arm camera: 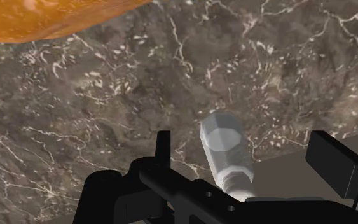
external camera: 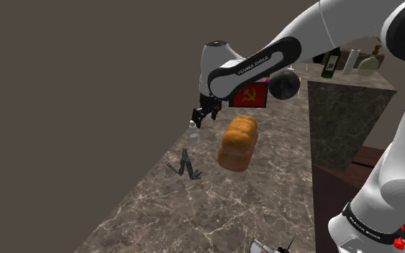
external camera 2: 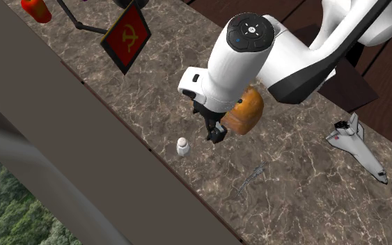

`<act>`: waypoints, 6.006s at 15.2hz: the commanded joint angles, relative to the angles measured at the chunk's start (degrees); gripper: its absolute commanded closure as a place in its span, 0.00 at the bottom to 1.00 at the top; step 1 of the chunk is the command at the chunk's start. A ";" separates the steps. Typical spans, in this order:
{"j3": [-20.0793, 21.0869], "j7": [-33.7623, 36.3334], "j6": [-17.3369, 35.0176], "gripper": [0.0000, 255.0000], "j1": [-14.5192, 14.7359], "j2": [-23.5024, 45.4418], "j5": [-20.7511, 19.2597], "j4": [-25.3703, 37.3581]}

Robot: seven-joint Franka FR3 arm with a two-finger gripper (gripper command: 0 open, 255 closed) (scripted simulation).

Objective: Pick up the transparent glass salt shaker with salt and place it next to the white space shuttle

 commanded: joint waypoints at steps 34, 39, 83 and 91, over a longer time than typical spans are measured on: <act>-0.86 3.99 2.18 1.00 1.85 12.34 -4.08 11.56; -0.56 3.32 -1.03 1.00 1.69 10.62 -3.36 13.10; 9.14 18.15 -14.60 1.00 10.39 -21.22 2.38 -5.94; 14.89 26.71 -16.76 1.00 15.15 -28.50 5.39 -11.39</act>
